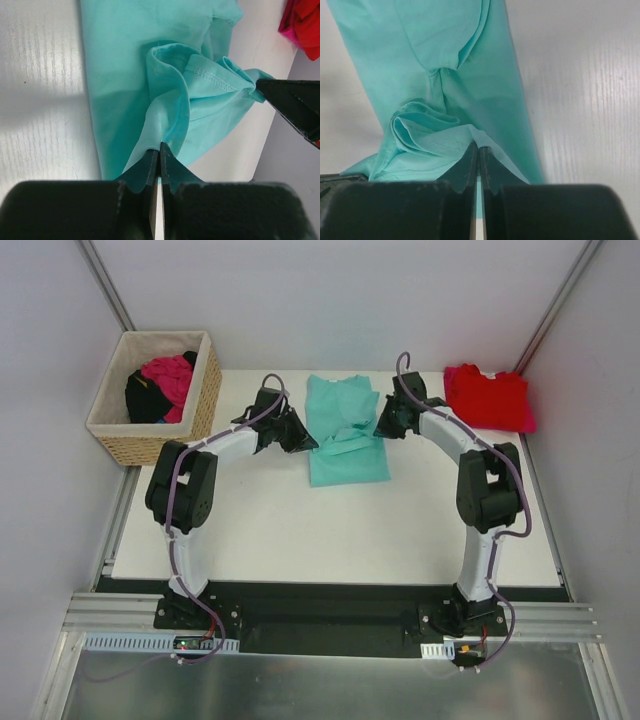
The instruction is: Fold and stack the t-shirts
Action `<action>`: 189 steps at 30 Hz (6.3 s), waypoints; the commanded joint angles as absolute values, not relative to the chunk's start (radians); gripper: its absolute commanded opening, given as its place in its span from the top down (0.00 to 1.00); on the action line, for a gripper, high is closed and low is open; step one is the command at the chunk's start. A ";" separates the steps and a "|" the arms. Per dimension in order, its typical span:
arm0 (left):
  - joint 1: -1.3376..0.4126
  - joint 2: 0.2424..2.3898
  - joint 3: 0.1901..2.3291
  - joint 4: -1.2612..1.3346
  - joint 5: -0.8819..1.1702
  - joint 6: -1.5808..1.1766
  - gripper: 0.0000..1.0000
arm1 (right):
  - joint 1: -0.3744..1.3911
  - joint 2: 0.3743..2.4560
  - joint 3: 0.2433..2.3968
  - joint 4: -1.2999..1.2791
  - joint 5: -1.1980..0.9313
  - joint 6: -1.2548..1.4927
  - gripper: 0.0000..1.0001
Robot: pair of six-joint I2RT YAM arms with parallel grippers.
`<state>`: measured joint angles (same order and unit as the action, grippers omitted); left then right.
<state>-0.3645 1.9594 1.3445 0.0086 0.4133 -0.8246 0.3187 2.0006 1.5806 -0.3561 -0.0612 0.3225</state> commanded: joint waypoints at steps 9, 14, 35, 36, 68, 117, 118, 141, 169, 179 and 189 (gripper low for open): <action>-0.327 2.060 1.437 0.018 0.402 -0.799 0.79 | 0.307 2.056 1.681 -0.308 -0.043 0.264 0.19; -0.288 1.997 1.434 0.025 0.394 -0.792 0.01 | 0.307 1.936 1.646 -0.318 -0.006 0.224 0.16; -0.471 1.522 1.014 0.115 0.403 -0.907 0.02 | 0.462 1.788 1.431 -0.279 -0.205 0.275 0.16; -0.475 1.516 0.991 0.118 0.394 -0.910 0.02 | 0.465 1.814 1.437 -0.278 -0.213 0.276 0.16; -0.477 1.720 0.986 0.411 0.485 -0.914 0.05 | 0.497 2.131 1.733 -0.264 -0.330 0.339 0.17; -0.453 1.686 0.943 0.420 0.525 -0.916 0.07 | 0.509 2.163 1.850 -0.134 -0.155 0.255 0.17; -0.453 1.660 0.940 0.420 0.525 -0.913 0.07 | 0.512 2.123 1.818 -0.133 -0.141 0.241 0.17; -0.466 1.808 1.058 0.403 0.399 -0.790 0.05 | 0.477 1.690 1.200 -0.112 0.029 0.210 0.16; -0.457 1.888 0.922 0.456 0.426 -0.831 0.06 | 0.483 1.801 1.065 -0.023 -0.051 0.287 0.18; -0.517 1.757 0.634 0.491 0.390 -0.850 0.06 | 0.612 1.688 0.844 -0.006 -0.006 0.328 0.18; -0.609 1.450 0.374 0.448 0.295 -0.904 0.06 | 0.793 1.496 0.646 -0.041 0.127 0.408 0.18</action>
<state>-0.5880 1.5116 0.4553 0.6052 0.3630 -0.8917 0.7345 1.5333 0.7177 0.0891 0.0734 0.3416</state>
